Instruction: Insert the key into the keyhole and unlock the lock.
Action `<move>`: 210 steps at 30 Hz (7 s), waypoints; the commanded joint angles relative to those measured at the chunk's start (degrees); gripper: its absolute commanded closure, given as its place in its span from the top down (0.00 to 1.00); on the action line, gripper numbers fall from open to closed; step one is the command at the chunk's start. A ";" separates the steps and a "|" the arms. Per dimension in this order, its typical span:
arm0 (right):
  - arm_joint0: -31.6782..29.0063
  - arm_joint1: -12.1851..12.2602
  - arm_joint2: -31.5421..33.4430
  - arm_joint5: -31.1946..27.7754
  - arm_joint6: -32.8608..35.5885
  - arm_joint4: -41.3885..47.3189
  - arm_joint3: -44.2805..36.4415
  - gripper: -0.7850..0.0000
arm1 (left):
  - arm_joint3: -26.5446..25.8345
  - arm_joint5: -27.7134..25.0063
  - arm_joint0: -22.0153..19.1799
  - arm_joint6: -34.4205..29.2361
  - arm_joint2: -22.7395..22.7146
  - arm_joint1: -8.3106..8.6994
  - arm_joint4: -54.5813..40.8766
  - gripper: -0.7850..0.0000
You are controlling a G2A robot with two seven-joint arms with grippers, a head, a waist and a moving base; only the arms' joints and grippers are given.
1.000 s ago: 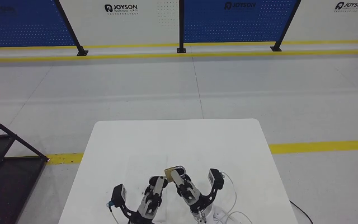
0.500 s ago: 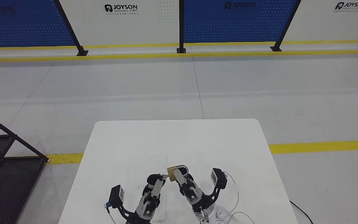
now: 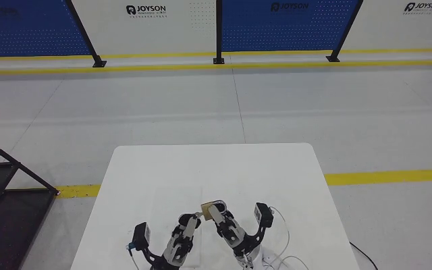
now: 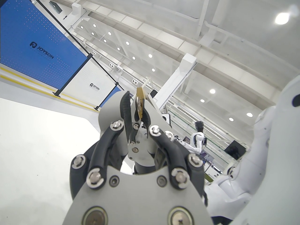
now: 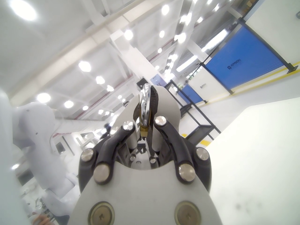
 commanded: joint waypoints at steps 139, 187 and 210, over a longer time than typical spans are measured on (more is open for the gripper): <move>-3.64 2.49 3.54 2.01 12.94 0.89 -4.84 0.00 | -2.64 4.75 2.31 -6.84 -4.41 5.18 9.55 0.00; -4.07 3.39 3.21 3.22 13.80 -0.02 -5.92 0.00 | 10.17 67.14 -5.94 27.12 2.77 2.69 49.78 0.00; -4.21 3.83 3.92 2.80 12.49 0.64 -5.95 0.00 | 7.66 55.31 -3.03 30.53 1.47 3.38 40.92 1.00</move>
